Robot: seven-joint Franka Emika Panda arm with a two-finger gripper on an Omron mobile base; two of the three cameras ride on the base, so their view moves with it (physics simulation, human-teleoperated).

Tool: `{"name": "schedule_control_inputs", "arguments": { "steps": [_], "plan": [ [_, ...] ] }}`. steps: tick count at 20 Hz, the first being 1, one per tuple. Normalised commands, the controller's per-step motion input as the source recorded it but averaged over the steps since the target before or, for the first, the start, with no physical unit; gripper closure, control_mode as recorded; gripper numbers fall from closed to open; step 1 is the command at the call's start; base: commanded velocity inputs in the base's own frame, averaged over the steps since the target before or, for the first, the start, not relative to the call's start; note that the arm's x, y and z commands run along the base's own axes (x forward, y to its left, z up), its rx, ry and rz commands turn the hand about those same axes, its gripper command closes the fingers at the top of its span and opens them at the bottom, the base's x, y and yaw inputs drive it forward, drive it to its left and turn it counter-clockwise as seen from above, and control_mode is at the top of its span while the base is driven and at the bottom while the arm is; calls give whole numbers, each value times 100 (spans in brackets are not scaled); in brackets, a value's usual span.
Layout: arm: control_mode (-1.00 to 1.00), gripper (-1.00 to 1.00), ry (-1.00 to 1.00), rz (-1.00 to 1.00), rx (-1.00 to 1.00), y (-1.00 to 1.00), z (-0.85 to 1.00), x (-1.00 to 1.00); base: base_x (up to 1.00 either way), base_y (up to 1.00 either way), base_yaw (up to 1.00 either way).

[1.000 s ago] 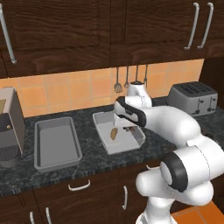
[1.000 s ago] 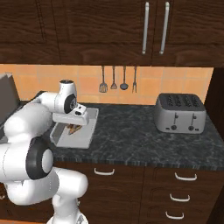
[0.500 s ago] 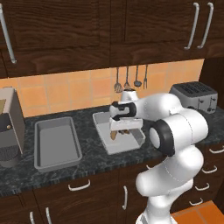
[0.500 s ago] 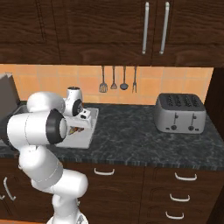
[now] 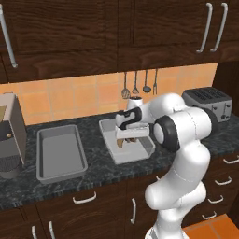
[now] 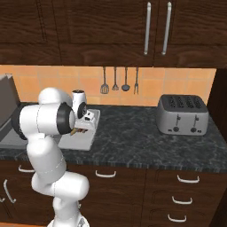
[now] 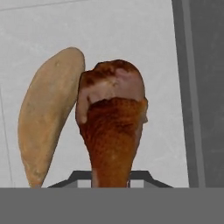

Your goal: Place one sweet potato and one chicken drumstick in each tupperware on the nearby counter, to pack two identical lunches.

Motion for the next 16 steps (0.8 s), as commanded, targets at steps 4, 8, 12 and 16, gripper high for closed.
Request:
{"name": "schedule_control_inputs", "arguments": {
  "steps": [4, 8, 12, 16],
  "plan": [
    [-100, 100, 0, 0, 0, 1, -43, 6, 0, 0, 0],
    [-100, -100, 0, 0, 0, 2, 0, 0, 0, 0, 0],
    [-100, -100, 4, 0, 0, 0, 8, 0, 0, 0, 0],
    [-100, -100, 2, 0, -1, 0, 33, 0, 0, 0, 0]
  ]
}}
